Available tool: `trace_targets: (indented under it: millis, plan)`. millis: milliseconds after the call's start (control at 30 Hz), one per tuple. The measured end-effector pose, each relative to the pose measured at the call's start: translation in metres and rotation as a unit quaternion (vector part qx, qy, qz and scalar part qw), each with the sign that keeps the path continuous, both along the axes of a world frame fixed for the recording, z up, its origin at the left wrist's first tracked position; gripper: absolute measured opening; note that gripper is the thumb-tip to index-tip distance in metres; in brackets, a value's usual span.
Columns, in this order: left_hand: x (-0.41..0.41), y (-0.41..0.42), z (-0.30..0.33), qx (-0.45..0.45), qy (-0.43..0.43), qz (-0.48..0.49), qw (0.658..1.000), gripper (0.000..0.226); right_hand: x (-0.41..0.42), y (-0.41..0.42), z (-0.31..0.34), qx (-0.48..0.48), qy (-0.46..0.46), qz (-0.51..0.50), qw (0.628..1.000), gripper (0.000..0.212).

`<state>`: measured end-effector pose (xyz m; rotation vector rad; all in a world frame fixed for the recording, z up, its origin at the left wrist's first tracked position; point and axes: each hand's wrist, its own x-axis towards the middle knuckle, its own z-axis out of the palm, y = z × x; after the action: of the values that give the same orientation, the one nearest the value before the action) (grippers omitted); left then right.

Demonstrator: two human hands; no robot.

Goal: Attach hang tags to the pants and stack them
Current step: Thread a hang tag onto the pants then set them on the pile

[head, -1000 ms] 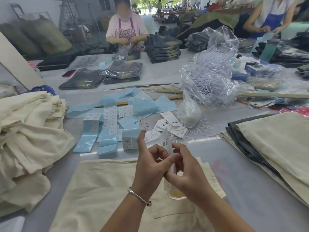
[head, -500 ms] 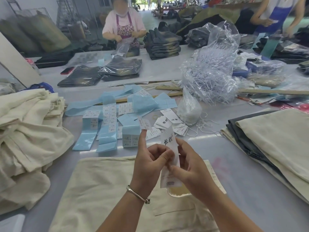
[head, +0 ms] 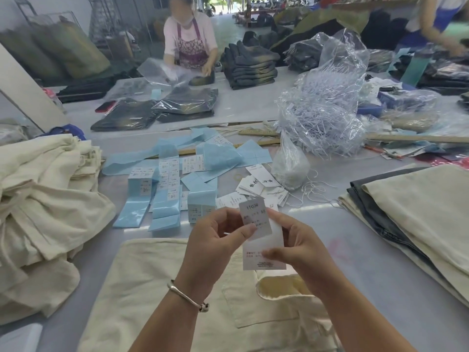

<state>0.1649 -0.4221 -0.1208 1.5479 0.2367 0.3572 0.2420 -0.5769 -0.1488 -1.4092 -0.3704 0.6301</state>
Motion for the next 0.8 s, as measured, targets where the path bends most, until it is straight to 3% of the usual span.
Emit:
trace_targets:
  millis: [200, 533, 800]
  plan:
    - [0.0014, 0.0002, -0.0037, 0.034, 0.041, -0.012, 0.999, 0.017, -0.0042, 0.0003, 0.0057, 0.026, -0.006, 0.026, 0.999, 0.084]
    - [0.0038, -0.0061, -0.008, 0.097, 0.04, -0.006, 0.994, 0.018, -0.0054, -0.0014, 0.004, 0.019, -0.033, 0.021, 0.999, 0.083]
    - [0.0013, -0.0088, -0.0104, 0.213, 0.021, 0.045, 0.976, 0.02, -0.0102, -0.0003, 0.0053, 0.048, -0.028, 0.019, 0.998, 0.085]
